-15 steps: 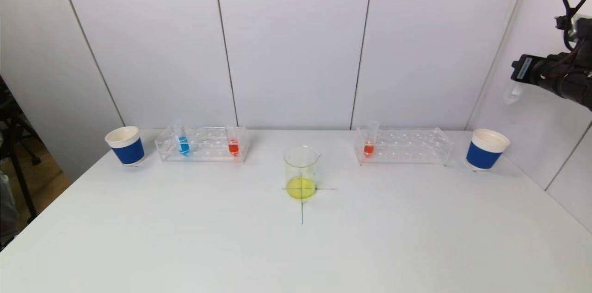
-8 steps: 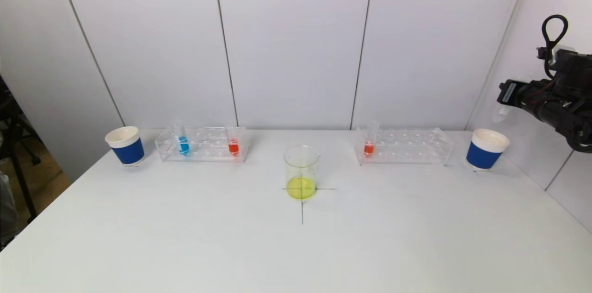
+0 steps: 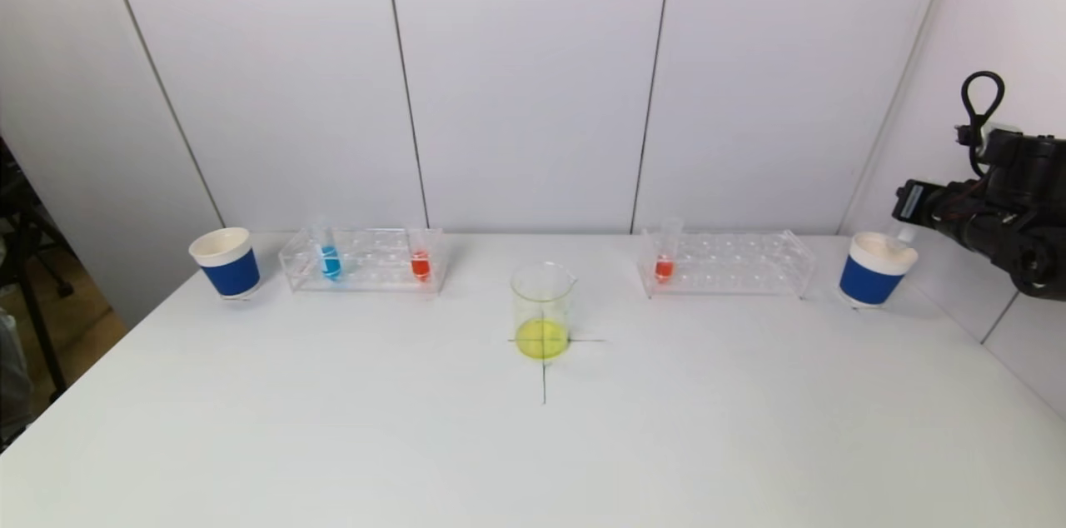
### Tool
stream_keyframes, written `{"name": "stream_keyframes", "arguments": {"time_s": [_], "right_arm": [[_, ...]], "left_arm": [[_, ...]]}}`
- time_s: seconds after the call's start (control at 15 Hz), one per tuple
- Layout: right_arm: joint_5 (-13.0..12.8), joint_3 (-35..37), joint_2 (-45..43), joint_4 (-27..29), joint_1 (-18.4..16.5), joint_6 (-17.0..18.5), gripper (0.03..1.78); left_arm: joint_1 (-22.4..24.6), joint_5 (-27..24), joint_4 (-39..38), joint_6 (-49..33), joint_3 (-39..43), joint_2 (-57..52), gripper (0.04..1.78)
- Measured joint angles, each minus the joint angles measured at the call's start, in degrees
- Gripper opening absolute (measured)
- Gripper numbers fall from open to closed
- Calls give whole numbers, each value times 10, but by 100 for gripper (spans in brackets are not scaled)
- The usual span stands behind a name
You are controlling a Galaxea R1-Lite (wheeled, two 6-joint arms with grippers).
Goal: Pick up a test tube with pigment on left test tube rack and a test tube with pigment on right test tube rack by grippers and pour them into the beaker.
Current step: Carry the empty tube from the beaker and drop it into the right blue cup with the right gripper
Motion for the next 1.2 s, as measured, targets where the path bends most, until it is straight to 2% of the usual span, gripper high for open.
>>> {"name": "stream_keyframes", "arguments": {"time_s": [0.27,1.2], "right_arm": [[1,24,22,-72,-1,-2,48],[1,37,52,-79,1,-1,48]], "left_arm": [[0,0,0,0,0,0,176],[0,0,0,0,0,0,176]]}}
